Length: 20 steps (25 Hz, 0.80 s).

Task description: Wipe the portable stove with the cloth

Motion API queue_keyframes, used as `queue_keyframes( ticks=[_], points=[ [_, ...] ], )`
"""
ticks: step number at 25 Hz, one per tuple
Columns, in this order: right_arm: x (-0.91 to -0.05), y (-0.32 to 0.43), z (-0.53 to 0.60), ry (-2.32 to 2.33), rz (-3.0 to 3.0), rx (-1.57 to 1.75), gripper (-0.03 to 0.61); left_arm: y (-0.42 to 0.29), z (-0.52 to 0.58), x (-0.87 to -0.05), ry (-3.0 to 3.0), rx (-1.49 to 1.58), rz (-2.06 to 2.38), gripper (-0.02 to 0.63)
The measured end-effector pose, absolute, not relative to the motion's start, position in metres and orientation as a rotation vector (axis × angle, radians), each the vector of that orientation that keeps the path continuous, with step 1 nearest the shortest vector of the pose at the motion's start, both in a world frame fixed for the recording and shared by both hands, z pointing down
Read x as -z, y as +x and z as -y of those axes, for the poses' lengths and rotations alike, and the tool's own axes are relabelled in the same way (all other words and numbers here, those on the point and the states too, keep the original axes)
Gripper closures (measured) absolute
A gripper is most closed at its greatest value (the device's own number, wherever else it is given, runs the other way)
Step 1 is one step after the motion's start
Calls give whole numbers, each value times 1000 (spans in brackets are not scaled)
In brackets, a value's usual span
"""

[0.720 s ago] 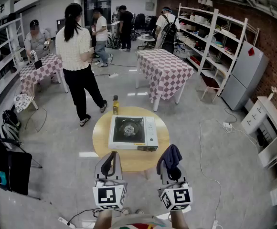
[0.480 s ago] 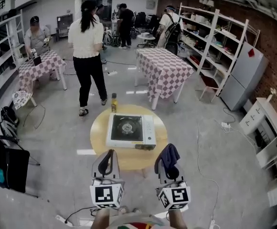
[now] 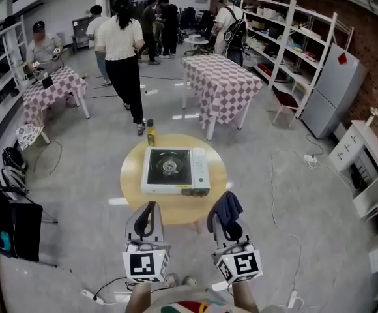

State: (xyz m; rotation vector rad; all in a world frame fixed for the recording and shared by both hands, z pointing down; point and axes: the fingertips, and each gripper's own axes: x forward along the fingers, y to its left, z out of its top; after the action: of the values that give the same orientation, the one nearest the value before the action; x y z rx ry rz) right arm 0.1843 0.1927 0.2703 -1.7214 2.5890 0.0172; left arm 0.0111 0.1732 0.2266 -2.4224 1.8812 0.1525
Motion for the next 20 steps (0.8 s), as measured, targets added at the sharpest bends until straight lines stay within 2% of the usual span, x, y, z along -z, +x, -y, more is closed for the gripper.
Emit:
queue_keyframes(
  ticks=[4, 10, 20],
  points=[
    [-272, 194, -192, -1641, -2625, -59, 543, 23, -170, -228, -2389, -154, -1885, 600],
    [-283, 218, -201, -1614, -2610, 54, 543, 41, -188, -227, -2354, -129, -1889, 600],
    [-284, 236, -192, -1621, -2574, 60, 543, 30, -173, -223, -2286, -201, -1954, 606]
  ],
)
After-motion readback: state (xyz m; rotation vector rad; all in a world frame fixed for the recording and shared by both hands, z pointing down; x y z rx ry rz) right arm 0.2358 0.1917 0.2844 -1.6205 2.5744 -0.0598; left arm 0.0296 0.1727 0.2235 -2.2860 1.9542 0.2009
